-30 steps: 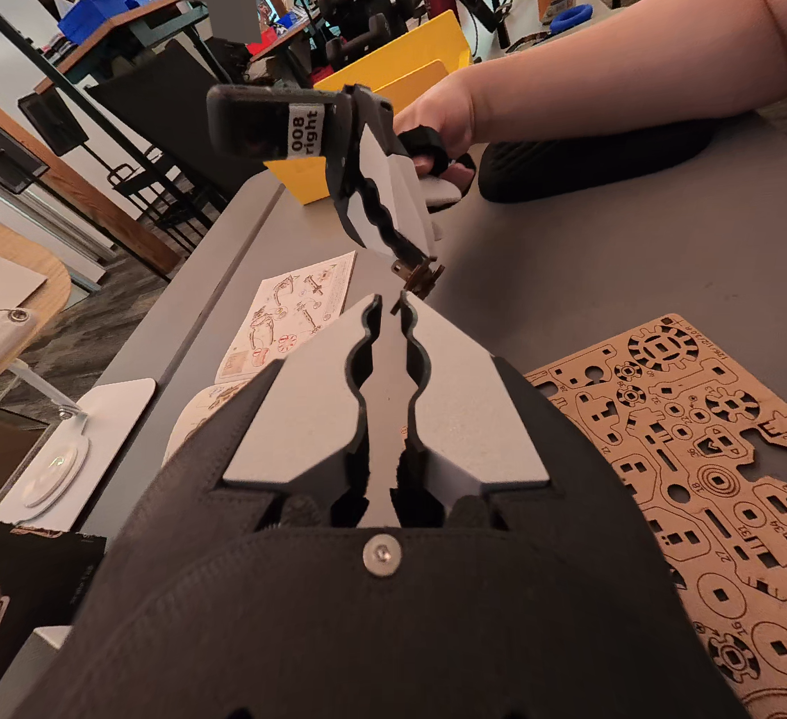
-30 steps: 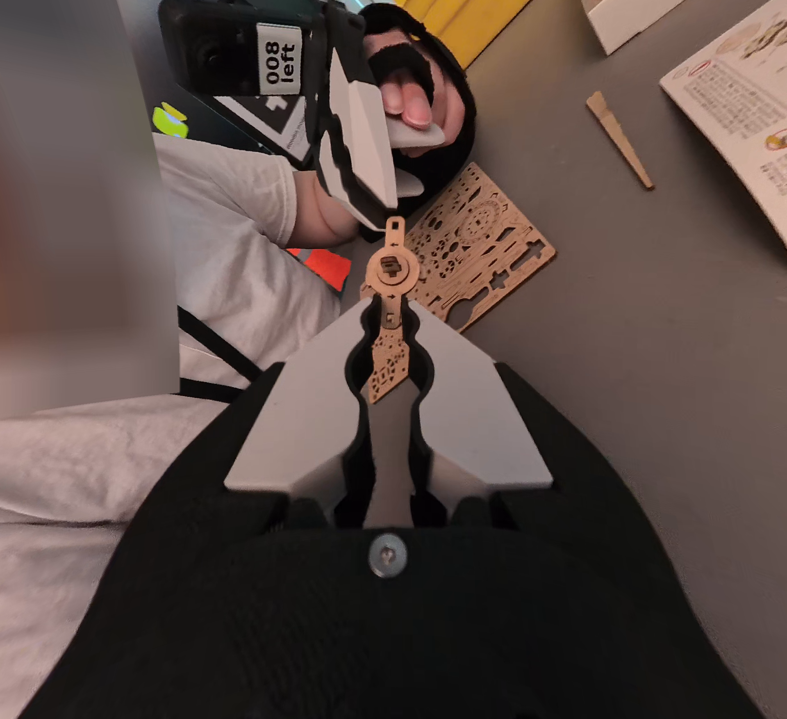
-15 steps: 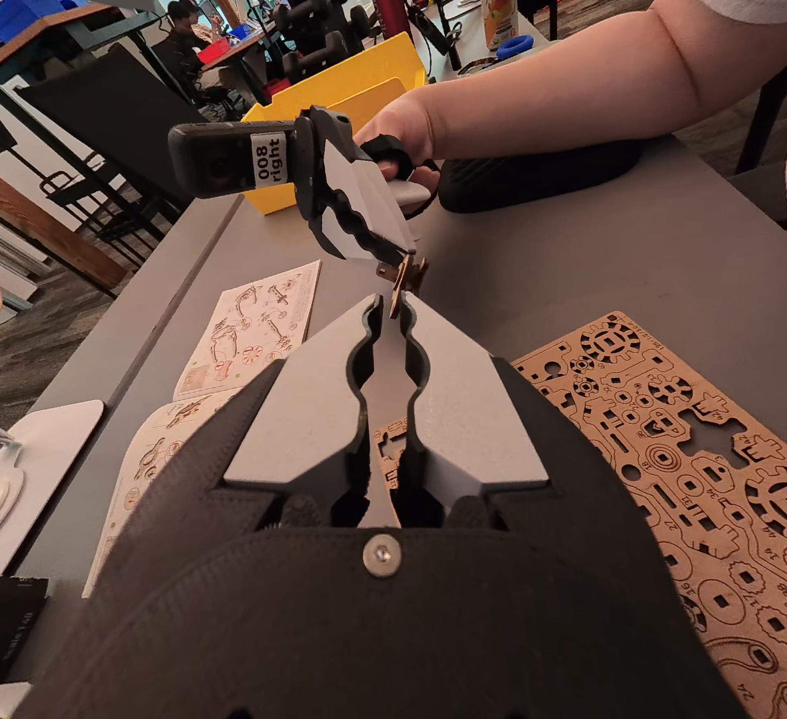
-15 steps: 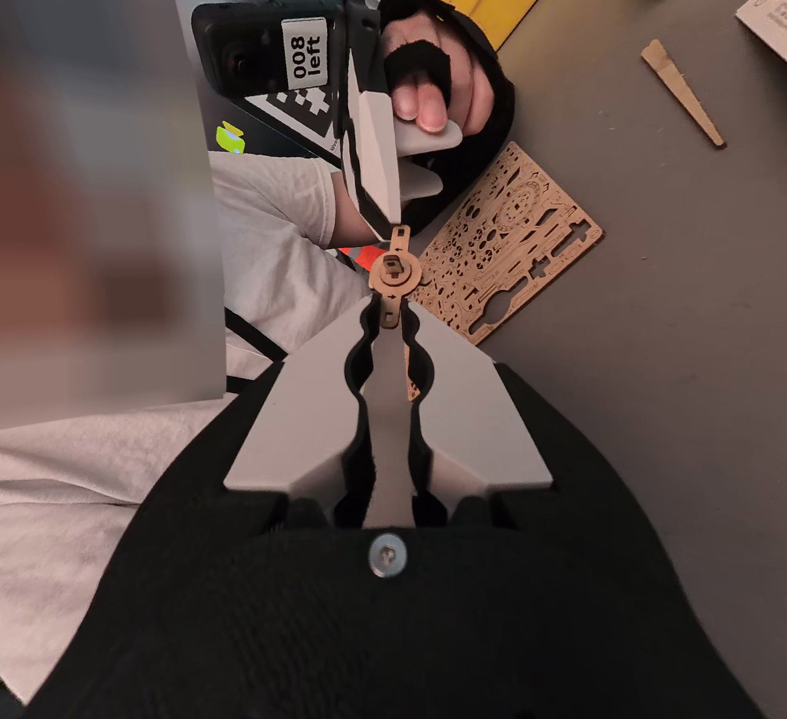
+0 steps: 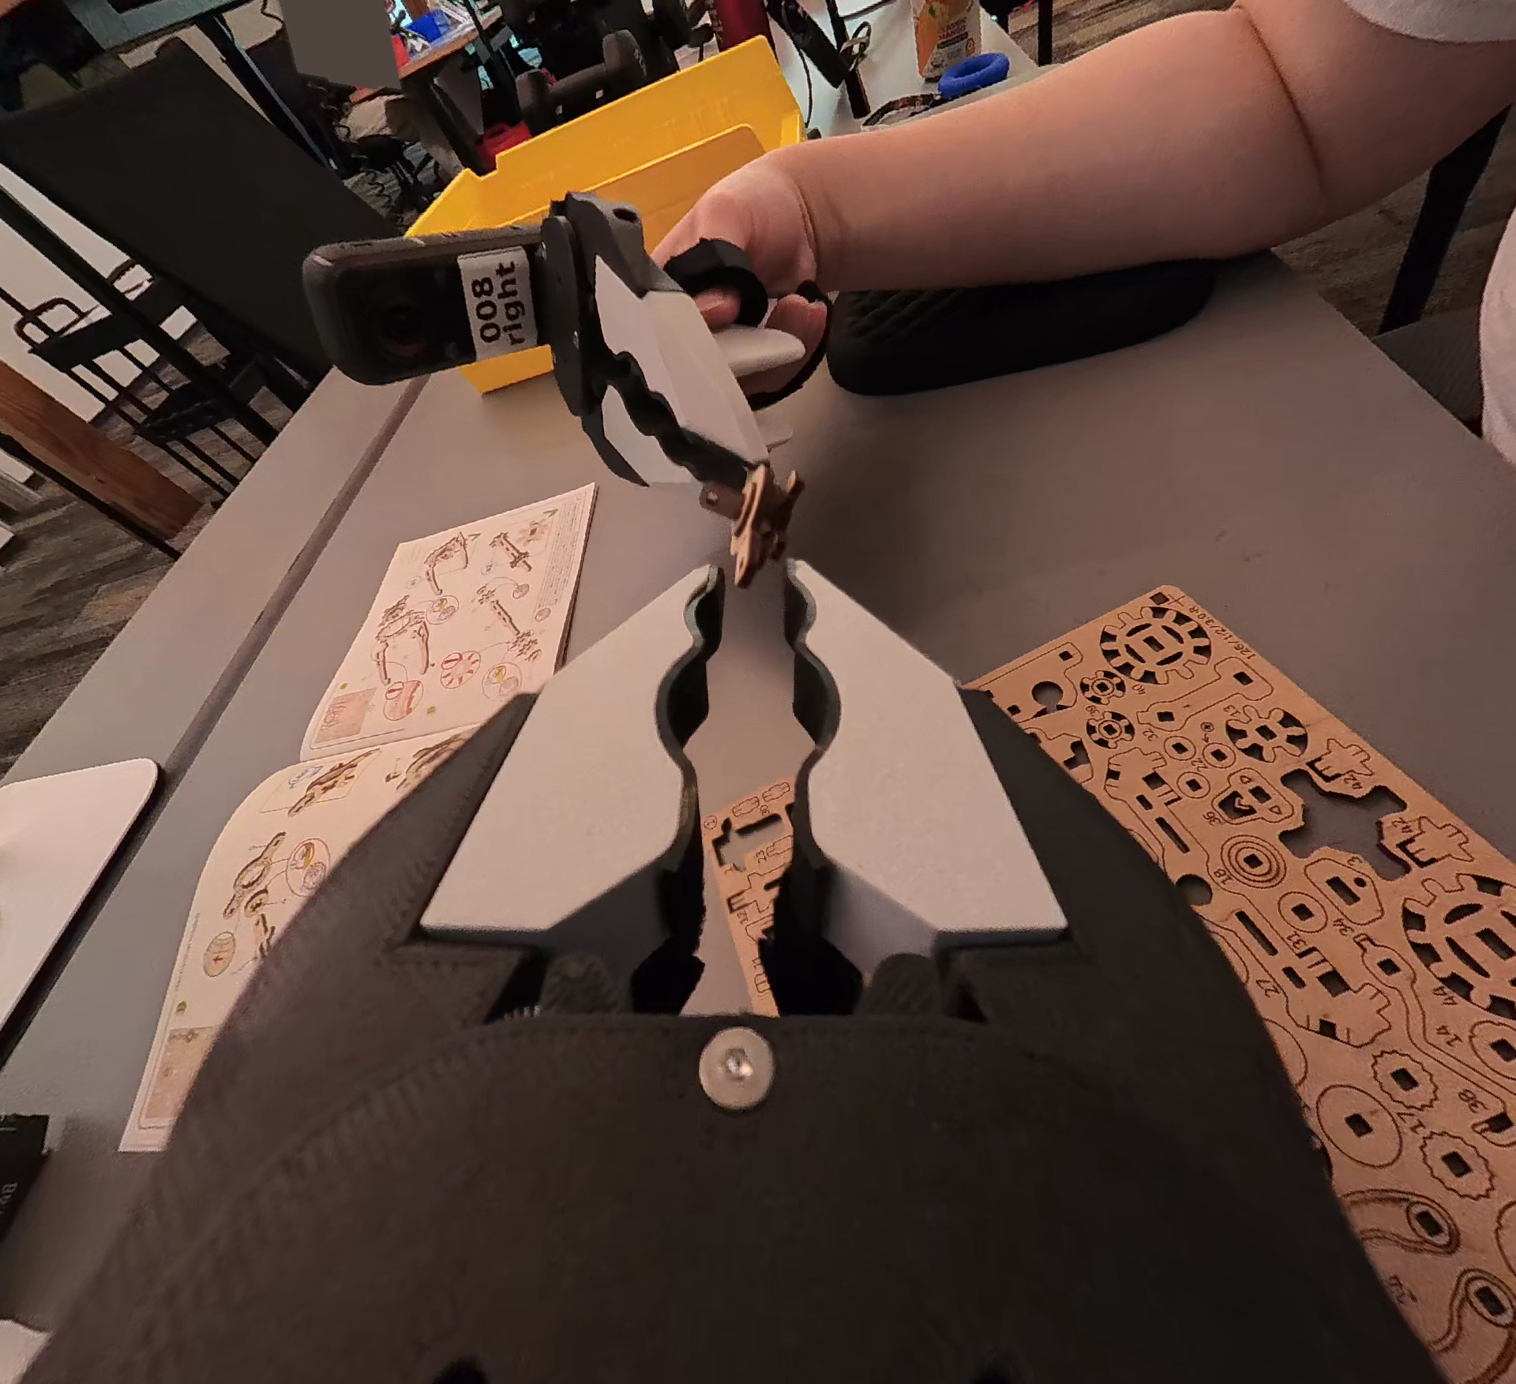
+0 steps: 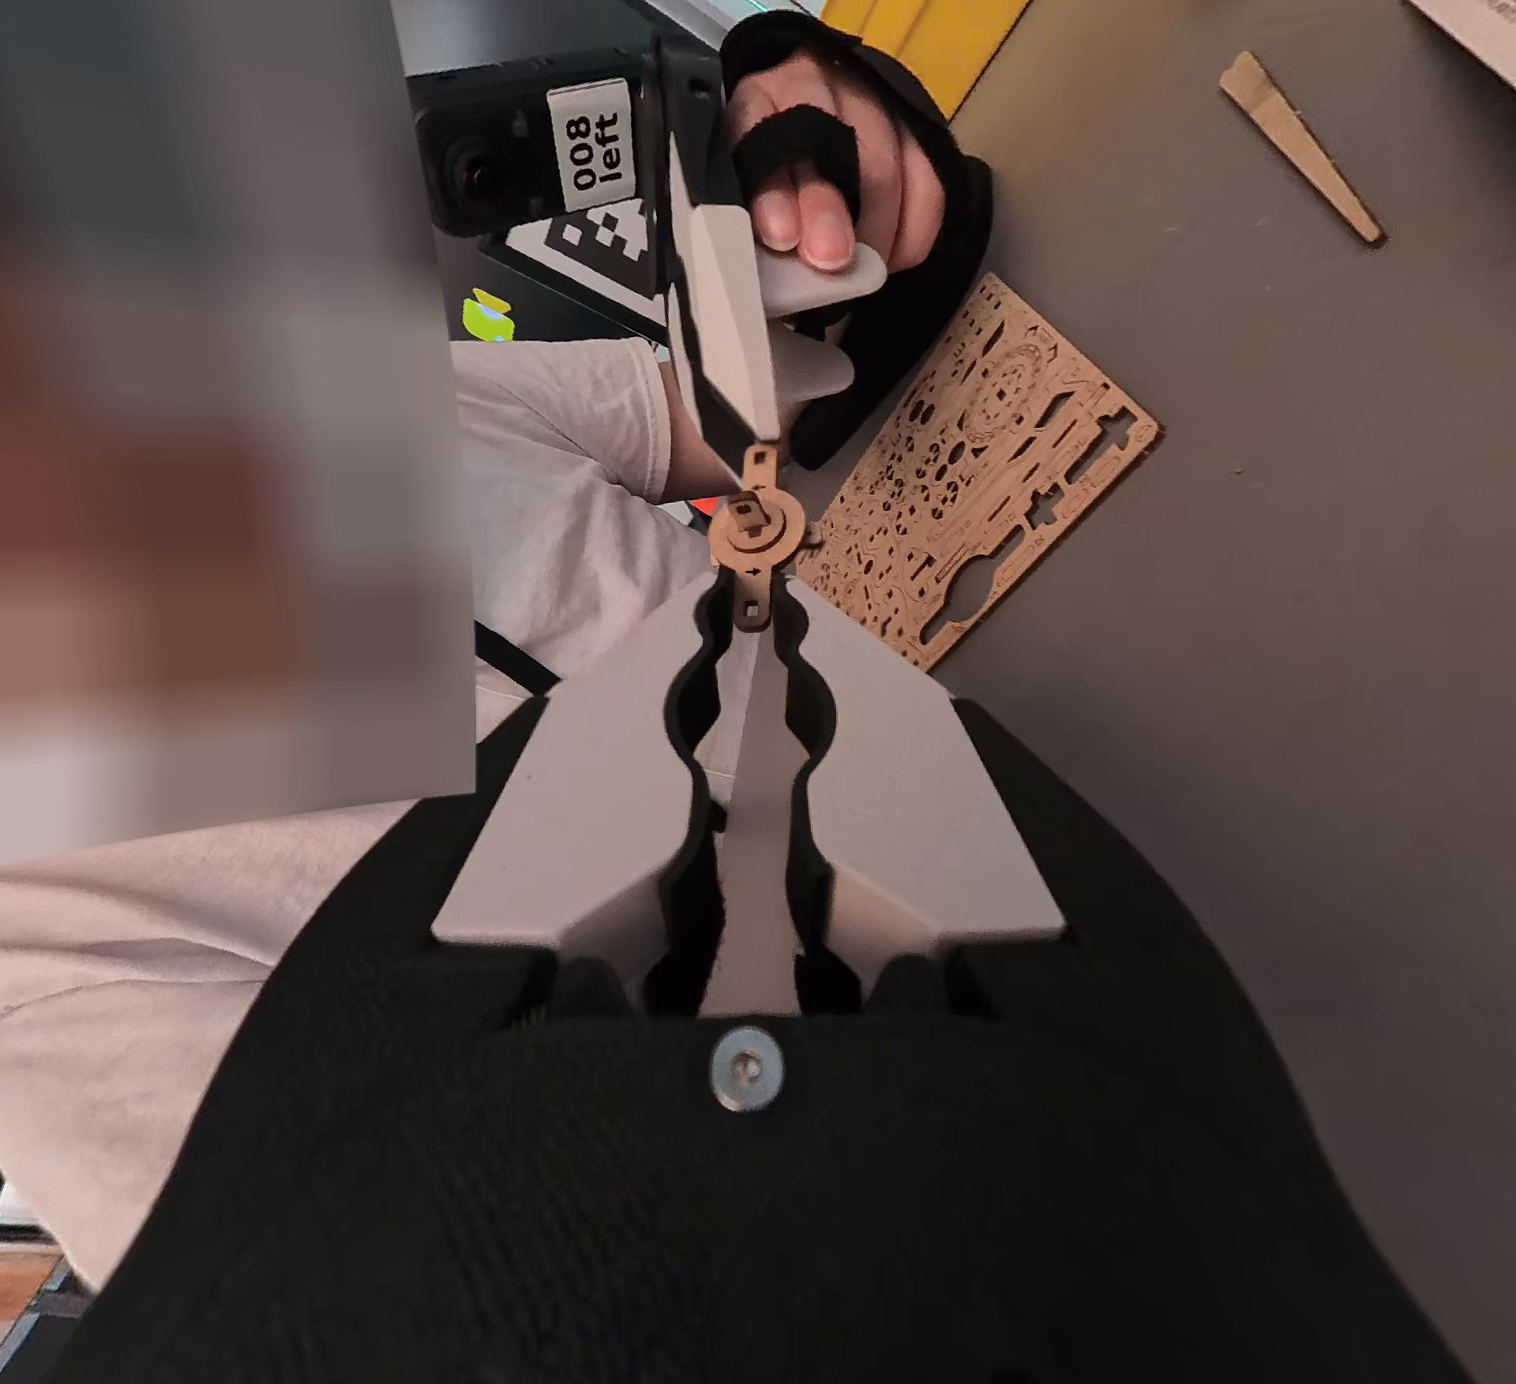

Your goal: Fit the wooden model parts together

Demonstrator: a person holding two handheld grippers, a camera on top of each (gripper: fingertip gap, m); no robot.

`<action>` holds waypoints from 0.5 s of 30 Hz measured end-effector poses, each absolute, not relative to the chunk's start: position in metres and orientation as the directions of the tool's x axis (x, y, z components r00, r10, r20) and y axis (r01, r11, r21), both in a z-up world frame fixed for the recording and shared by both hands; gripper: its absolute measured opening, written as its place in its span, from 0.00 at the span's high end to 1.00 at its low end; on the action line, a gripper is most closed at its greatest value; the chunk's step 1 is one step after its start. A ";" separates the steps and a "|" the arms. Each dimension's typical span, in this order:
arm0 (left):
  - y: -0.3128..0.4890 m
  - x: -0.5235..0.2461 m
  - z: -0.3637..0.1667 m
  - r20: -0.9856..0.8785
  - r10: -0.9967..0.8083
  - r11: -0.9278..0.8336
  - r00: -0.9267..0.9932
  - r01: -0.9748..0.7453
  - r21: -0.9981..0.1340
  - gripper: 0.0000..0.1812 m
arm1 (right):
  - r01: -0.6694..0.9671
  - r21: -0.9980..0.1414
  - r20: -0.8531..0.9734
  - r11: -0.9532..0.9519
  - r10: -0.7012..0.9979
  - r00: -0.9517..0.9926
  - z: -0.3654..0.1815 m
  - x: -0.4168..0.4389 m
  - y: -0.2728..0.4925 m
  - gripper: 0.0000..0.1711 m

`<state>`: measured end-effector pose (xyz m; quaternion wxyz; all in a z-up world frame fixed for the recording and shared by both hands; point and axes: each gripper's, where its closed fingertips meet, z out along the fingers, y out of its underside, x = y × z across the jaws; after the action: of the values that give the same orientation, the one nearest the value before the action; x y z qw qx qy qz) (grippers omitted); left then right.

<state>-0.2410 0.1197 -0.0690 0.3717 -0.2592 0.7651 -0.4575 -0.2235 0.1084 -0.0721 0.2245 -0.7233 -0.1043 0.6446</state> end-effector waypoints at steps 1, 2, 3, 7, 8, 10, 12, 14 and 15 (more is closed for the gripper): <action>0.121 -0.241 -0.070 -0.328 -0.738 0.447 -0.589 -0.064 -0.892 0.93 | -0.143 -0.454 -0.889 -0.880 0.435 0.142 -0.072 -0.223 0.108 0.96; 0.122 -0.240 -0.071 -0.327 -0.742 0.448 -0.586 -0.068 -0.892 0.93 | -0.145 -0.448 -0.892 -0.882 0.428 0.146 -0.073 -0.222 0.109 0.96; 0.122 -0.239 -0.071 -0.329 -0.744 0.447 -0.581 -0.069 -0.892 0.93 | -0.145 -0.442 -0.895 -0.885 0.422 0.146 -0.074 -0.222 0.109 0.96; 0.120 -0.238 -0.072 -0.344 -0.741 0.461 -0.577 -0.063 -0.885 0.98 | -0.141 -0.402 -0.915 -0.905 0.391 0.102 -0.073 -0.227 0.107 0.96; 0.118 -0.238 -0.073 -0.346 -0.736 0.465 -0.582 -0.063 -0.883 0.99 | -0.140 -0.394 -0.919 -0.909 0.383 0.096 -0.074 -0.227 0.107 0.96; 0.119 -0.238 -0.074 -0.343 -0.738 0.466 -0.582 -0.071 -0.882 0.99 | -0.153 -0.375 -0.927 -0.914 0.366 0.087 -0.075 -0.226 0.109 0.96; 0.123 -0.235 -0.072 -0.309 -0.762 0.432 -0.569 -0.092 -0.897 1.00 | -0.198 -0.366 -0.931 -0.909 0.357 0.079 -0.073 -0.222 0.116 0.93; 0.129 -0.230 -0.066 -0.211 -0.814 0.334 -0.541 -0.138 -0.933 1.00 | -0.252 -0.388 -0.922 -0.887 0.373 0.105 -0.073 -0.214 0.125 0.90; 0.134 -0.227 -0.064 -0.140 -0.843 0.265 -0.519 -0.174 -0.949 1.00 | -0.284 -0.414 -0.910 -0.865 0.393 0.128 -0.071 -0.209 0.131 0.89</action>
<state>-0.2265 0.1339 -0.0643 0.3396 -0.3538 0.7190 -0.4925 -0.2094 0.1307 -0.0711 0.2571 -0.7058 -0.0386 0.6590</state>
